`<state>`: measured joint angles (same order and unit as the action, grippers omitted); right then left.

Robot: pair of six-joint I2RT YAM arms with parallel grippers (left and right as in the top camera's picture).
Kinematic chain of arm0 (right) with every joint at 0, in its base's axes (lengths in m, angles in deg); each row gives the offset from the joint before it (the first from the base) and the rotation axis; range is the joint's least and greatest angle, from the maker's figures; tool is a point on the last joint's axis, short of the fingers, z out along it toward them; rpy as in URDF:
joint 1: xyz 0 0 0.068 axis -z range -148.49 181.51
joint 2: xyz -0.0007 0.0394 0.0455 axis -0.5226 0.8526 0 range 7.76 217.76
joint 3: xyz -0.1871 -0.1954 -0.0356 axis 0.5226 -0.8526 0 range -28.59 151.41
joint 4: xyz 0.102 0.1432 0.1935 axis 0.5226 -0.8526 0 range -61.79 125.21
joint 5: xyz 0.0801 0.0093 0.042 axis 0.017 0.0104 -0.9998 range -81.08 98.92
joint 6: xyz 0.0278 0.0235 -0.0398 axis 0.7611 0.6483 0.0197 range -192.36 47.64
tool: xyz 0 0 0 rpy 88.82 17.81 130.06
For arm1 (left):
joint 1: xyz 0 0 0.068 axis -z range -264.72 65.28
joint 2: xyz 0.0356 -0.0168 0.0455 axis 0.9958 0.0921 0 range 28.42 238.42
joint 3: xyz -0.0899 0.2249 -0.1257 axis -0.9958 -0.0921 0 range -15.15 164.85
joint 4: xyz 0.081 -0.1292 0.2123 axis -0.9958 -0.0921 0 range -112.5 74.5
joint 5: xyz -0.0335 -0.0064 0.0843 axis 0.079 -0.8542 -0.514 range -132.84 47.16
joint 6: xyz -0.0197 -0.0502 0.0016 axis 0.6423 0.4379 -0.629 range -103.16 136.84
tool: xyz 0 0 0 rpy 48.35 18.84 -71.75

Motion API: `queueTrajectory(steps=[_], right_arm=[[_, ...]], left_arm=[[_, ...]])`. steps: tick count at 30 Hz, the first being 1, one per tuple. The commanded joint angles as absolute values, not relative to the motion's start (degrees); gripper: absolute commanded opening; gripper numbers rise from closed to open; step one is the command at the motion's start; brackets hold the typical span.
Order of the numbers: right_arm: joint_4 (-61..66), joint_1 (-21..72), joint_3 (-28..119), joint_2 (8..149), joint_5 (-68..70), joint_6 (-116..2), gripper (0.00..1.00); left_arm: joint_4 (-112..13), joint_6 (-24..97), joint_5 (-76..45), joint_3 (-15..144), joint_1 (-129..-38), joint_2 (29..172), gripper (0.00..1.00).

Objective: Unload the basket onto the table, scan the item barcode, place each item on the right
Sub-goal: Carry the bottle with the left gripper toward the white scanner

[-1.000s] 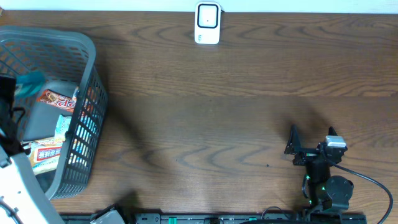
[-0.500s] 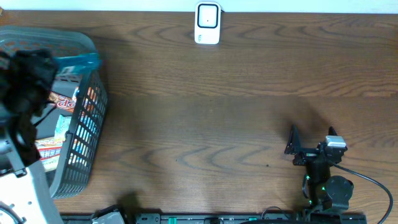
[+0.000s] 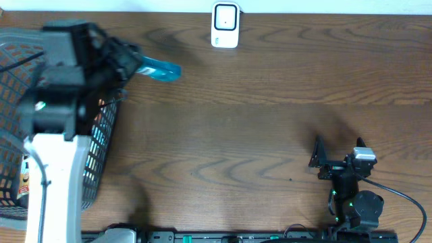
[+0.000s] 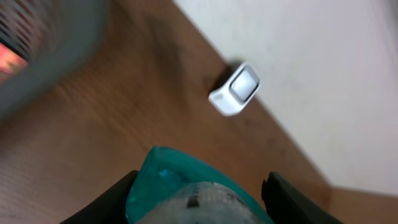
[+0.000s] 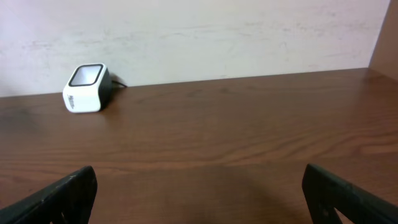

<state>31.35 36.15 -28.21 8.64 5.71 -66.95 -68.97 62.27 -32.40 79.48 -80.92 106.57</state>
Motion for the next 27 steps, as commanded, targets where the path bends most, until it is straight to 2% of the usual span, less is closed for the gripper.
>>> queueTrajectory(steps=[1, 10, 21, 27], right_arm=[[31.13, 36.31, -28.28, 8.42, 5.8, -67.3, 0.99], [31.13, 36.31, -28.28, 8.42, 5.8, -67.3, 0.99], [31.13, 36.31, -28.28, 8.42, 5.78, -67.3, 0.99], [31.13, 36.31, -28.28, 8.42, 5.8, -67.3, 0.99]], left_arm=[[-68.12, 62.92, -37.65, 80.71, -75.87, 109.79, 0.4], [-68.06, 53.05, -39.77, 80.71, -65.1, 119.69, 0.4], [-65.54, 26.45, -43.72, 80.68, -57.17, 128.85, 0.4], [-62.15, 16.98, -43.66, 79.22, -54.94, 130.97, 0.4]])
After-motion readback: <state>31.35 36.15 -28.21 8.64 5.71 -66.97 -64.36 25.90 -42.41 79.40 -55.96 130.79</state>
